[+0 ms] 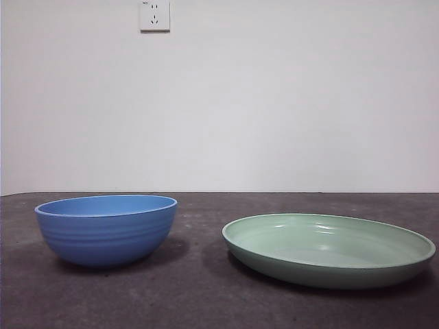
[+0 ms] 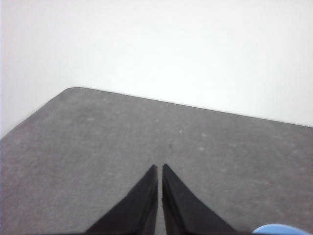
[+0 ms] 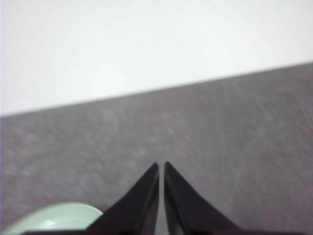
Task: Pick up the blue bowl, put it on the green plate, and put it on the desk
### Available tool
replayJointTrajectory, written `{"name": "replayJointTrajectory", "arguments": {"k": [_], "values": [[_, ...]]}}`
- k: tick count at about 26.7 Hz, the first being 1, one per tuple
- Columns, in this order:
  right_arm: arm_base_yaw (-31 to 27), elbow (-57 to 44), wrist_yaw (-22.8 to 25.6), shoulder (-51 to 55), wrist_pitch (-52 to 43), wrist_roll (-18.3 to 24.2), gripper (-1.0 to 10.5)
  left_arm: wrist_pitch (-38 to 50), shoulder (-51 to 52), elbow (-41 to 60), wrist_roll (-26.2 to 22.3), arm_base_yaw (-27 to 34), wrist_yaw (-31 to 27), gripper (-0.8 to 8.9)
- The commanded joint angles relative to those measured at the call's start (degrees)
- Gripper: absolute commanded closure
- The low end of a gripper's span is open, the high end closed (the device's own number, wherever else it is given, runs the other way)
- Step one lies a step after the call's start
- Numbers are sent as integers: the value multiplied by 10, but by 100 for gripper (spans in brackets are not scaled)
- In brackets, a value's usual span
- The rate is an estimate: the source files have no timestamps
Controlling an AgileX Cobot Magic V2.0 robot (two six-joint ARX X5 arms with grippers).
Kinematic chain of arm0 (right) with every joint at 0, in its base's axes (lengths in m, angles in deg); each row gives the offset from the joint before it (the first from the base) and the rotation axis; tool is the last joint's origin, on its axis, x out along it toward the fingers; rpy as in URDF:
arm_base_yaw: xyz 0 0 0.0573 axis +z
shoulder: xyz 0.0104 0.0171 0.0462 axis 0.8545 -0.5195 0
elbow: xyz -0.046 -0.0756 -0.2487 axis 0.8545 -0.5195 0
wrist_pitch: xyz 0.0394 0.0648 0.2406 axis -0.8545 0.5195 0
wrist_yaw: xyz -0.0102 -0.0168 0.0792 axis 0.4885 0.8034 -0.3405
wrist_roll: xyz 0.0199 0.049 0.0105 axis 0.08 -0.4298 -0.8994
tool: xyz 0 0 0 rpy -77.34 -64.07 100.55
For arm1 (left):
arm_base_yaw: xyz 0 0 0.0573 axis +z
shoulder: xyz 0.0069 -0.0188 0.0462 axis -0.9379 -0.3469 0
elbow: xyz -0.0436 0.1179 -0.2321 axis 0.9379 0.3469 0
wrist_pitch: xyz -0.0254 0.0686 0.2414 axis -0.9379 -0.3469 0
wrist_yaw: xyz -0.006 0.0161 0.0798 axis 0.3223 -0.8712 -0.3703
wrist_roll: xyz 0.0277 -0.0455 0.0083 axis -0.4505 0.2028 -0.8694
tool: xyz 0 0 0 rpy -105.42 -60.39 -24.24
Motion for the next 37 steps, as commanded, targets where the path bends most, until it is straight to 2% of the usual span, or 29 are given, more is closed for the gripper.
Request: {"name": "replayJointTrajectory", "arguments": {"k": [1, 4, 12, 18, 23, 27, 30, 34, 37], "values": [[3, 47, -15, -27, 26, -30, 934, -16, -35, -50, 14, -4, 19, 798], [3, 110, -61, -69, 65, -32, 934, -58, -83, -119, 14, -5, 51, 798], [4, 280, -241, -198, 195, -31, 933, -224, -207, -299, 15, -5, 226, 798], [8, 363, -333, -263, 262, -14, 933, -257, -265, -363, 15, -5, 310, 798], [33, 396, -355, -304, 300, 2, 933, -276, -317, -388, 15, -15, 385, 798], [57, 403, -385, -338, 340, 24, 933, -304, -342, -391, 12, -28, 403, 793], [74, 403, -383, -361, 379, 57, 933, -329, -353, -391, -5, -36, 405, 784], [87, 403, -346, -382, 422, 115, 932, -356, -362, -391, -24, -38, 404, 783], [90, 403, -312, -387, 431, 132, 931, -367, -365, -391, -31, -38, 404, 751]]}}
